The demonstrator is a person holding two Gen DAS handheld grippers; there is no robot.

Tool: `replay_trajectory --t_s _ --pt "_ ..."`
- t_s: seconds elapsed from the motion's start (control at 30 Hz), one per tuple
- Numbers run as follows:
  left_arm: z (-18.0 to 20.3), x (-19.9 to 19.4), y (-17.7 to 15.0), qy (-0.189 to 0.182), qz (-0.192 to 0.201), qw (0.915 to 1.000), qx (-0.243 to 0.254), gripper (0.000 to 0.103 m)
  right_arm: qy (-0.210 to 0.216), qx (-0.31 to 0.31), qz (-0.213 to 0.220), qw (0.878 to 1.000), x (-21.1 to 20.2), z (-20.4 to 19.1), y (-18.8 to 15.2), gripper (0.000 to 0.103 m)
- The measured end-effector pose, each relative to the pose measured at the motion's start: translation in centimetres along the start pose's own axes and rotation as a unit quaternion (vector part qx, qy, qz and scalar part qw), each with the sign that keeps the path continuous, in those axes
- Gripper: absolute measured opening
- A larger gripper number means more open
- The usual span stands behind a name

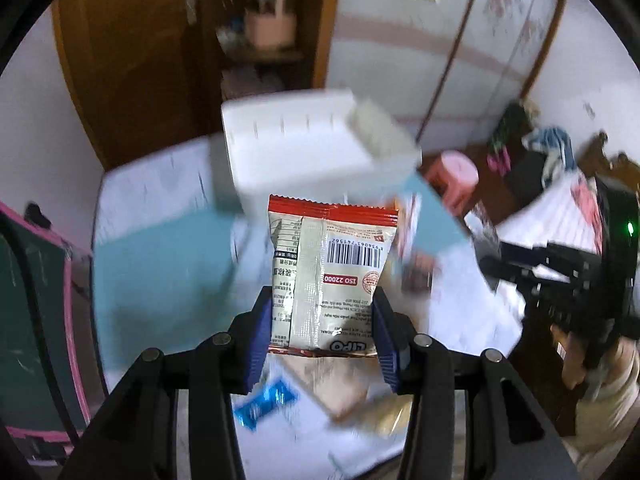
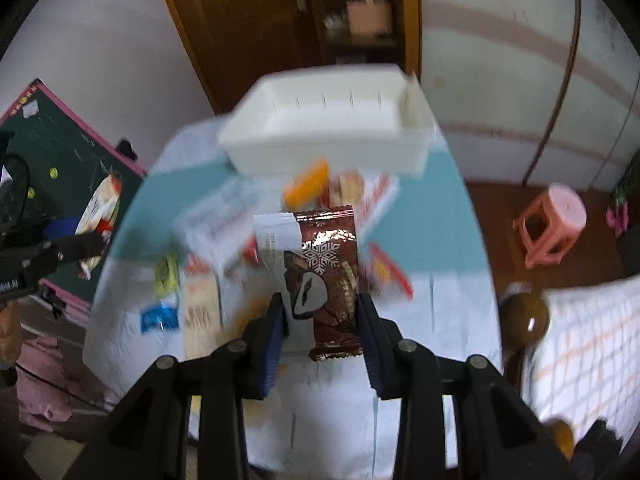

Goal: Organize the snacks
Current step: 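Carry both packets into the white tray and open both tools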

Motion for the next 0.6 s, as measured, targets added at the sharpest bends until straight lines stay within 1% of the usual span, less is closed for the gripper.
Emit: replay_trajectory --t_s 0.13,0.2,0.23,0.27,0.3,0.37,0.43,0.53,0.6 --pt "1.9 -1.6 5.5 0.012 0.053 0.9985 -0.012 0.045 -0.031 -0.002 0.063 0.998 -2.2 0.6 6.1 0.035" --pt "1.8 -2.1 8.3 0.022 0.075 0.9969 -0.014 0.045 -0.047 0.0 0.092 0.995 -3.0 1.0 9.1 0.035" --pt "2.3 -1.7 10.1 0.032 0.086 0.9956 -0.016 0.045 -0.056 0.002 0.108 0.993 -3.2 1.3 10.6 0.035" --pt "1.5 -2.0 11.2 0.038 0.092 0.9949 -0.017 0.045 -0.064 0.006 0.119 0.991 -3.2 1.7 11.9 0.035" --pt "1.7 -1.2 12.6 0.045 0.098 0.994 -0.019 0.045 -0.073 0.012 0.127 0.989 -2.8 2.2 13.3 0.035" --pt "1.7 0.4 14.9 0.064 0.107 0.9919 -0.022 0.045 -0.082 0.025 0.13 0.988 -1.7 3.1 15.5 0.036" --pt "1.5 2.2 17.0 0.077 0.106 0.991 -0.026 0.045 -0.093 0.036 0.125 0.987 0.0 4.1 17.4 0.036" --pt "1.1 5.7 19.2 0.1 0.1 0.9895 -0.028 0.045 -0.112 0.038 0.103 0.988 3.3 5.2 19.5 0.036" --pt "0.6 8.4 19.9 0.114 0.096 0.9884 -0.029 0.045 -0.118 0.038 0.08 0.989 5.9 6.1 20.4 0.036"
Point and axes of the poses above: each gripper's, at about its wrist camera, not at the fingertips, and x roughly the way its jaws point, z to its right, y to its top, the point moved 1 cm from there along x, roughly the way its jaws point, and after that the axes turned 9 degrees about -x, right-handed, at the moved point
